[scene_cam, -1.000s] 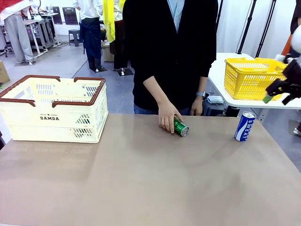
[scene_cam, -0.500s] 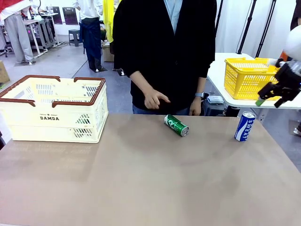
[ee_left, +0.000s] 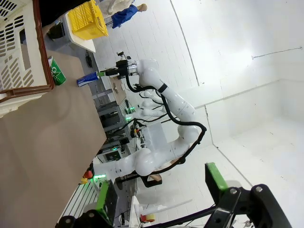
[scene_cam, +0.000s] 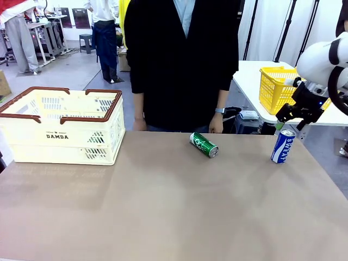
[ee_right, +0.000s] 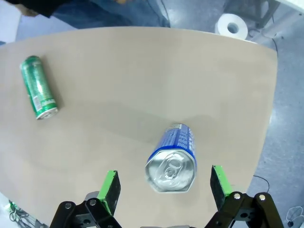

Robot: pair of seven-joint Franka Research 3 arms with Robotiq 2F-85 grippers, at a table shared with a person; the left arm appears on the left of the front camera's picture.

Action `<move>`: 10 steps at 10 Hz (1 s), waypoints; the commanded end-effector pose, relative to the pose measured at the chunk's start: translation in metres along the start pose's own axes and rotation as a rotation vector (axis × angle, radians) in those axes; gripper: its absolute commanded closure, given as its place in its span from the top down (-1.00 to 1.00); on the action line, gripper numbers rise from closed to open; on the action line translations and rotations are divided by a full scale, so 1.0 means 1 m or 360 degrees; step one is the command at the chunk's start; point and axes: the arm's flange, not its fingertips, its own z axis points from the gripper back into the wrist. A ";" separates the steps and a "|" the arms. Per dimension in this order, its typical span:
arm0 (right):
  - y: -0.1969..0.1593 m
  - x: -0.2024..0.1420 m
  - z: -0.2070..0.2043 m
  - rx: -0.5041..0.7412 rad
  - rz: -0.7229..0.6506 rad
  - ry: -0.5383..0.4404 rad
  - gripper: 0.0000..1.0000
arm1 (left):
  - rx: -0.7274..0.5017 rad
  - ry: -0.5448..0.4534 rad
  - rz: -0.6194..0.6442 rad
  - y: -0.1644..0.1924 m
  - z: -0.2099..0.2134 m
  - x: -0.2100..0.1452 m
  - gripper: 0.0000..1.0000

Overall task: Place the drinks into the Shopping basket.
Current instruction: Pick up one drink and place it into the Shopping basket.

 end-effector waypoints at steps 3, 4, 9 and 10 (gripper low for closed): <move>0.001 0.016 -0.018 -0.0163 -0.0063 0.0023 1.00 | -0.0018 -0.0016 0.0018 -0.003 -0.001 0.000 1.00; 0.001 0.019 -0.025 -0.0169 -0.0073 0.0030 1.00 | -0.0018 -0.0016 0.0018 -0.003 -0.001 0.000 1.00; 0.005 0.024 -0.042 -0.0203 -0.0066 0.0118 1.00 | -0.0018 -0.0016 0.0018 -0.003 -0.001 0.000 1.00; 0.006 0.024 -0.045 -0.0200 -0.0057 0.0153 1.00 | -0.0018 -0.0016 0.0018 -0.003 -0.001 0.000 1.00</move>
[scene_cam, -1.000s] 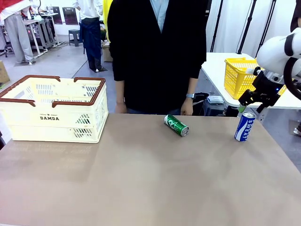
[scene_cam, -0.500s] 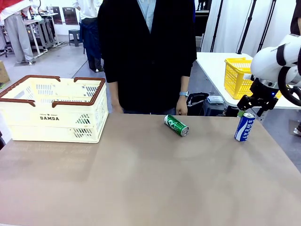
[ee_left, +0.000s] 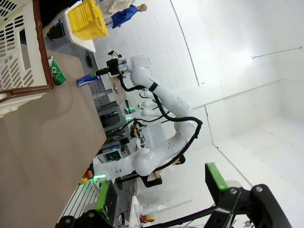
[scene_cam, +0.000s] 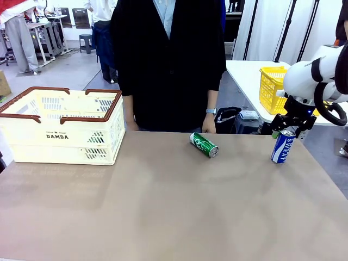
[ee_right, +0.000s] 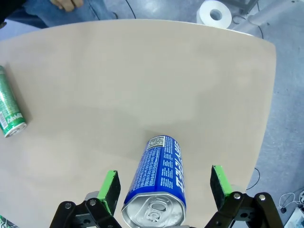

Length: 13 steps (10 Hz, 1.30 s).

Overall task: Place the drinks into the Shopping basket.
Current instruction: Pick up one drink and place it into the Shopping basket.

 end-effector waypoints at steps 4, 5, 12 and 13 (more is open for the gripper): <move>0.009 0.007 0.000 -0.0042 -0.0027 0.0119 -1.00 | -0.0018 -0.0016 0.0018 -0.003 -0.001 0.000 1.00; 0.009 0.007 0.000 -0.0037 -0.0033 0.0138 -1.00 | -0.0018 -0.0016 0.0018 -0.003 -0.001 0.000 1.00; 0.021 -0.003 0.046 0.0043 -0.0173 0.0247 -1.00 | -0.0018 -0.0016 0.0018 -0.003 -0.001 0.000 1.00; 0.031 -0.014 0.075 0.0071 -0.0245 0.0298 -1.00 | -0.0018 -0.0016 0.0018 -0.003 -0.001 0.000 1.00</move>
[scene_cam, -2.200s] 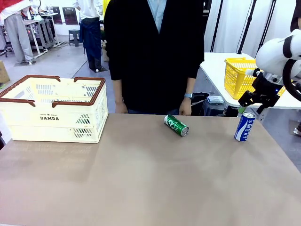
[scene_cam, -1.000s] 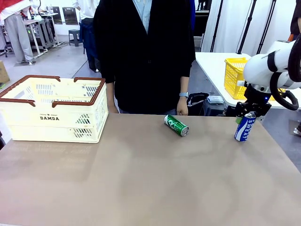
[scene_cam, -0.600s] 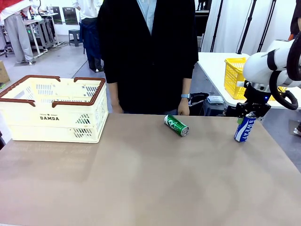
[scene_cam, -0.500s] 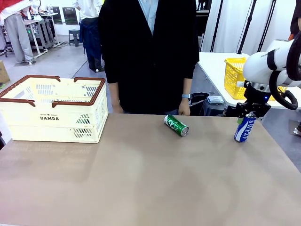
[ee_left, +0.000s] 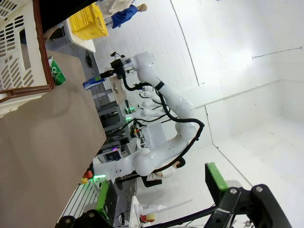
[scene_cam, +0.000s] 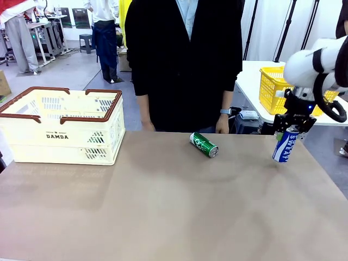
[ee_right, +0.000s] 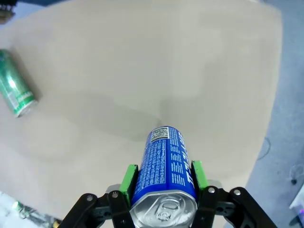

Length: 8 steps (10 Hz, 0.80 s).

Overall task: Place the drinks into the Shopping basket.
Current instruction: Pick up one drink and place it into the Shopping basket.

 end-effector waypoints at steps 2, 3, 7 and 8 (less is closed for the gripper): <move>0.060 -0.052 0.079 -0.0089 -0.0142 -0.0010 -1.00 | -0.0017 -0.0016 0.0017 -0.004 -0.001 0.000 1.00; 0.097 -0.067 0.088 -0.0111 0.0017 -0.0085 -1.00 | -0.0017 -0.0016 0.0017 -0.004 -0.001 0.000 1.00; 0.264 -0.097 0.072 -0.0078 0.0624 -0.0075 -1.00 | -0.0017 -0.0016 0.0017 -0.004 -0.001 0.000 1.00; 0.300 -0.106 0.060 -0.0032 0.0829 -0.0107 -1.00 | -0.0017 -0.0016 0.0017 -0.004 -0.001 0.000 1.00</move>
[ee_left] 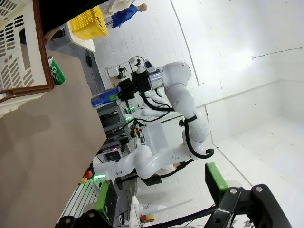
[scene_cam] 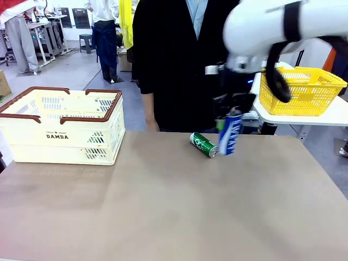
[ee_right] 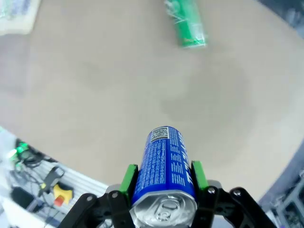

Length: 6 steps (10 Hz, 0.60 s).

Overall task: Place the drinks into the Shopping basket.
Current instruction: Pick up one drink and place it into the Shopping basket.

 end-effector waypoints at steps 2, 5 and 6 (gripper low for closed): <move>0.061 0.025 -0.030 0.0161 0.0524 -0.0105 -1.00 | -0.0018 -0.0017 0.0017 -0.004 -0.001 0.000 1.00; 0.122 0.046 -0.079 0.0223 0.0802 -0.0123 -1.00 | -0.0018 -0.0017 0.0017 -0.004 -0.001 0.000 1.00; 0.139 0.047 -0.093 0.0201 0.0869 -0.0082 -1.00 | -0.0018 -0.0017 0.0017 -0.004 -0.001 0.000 1.00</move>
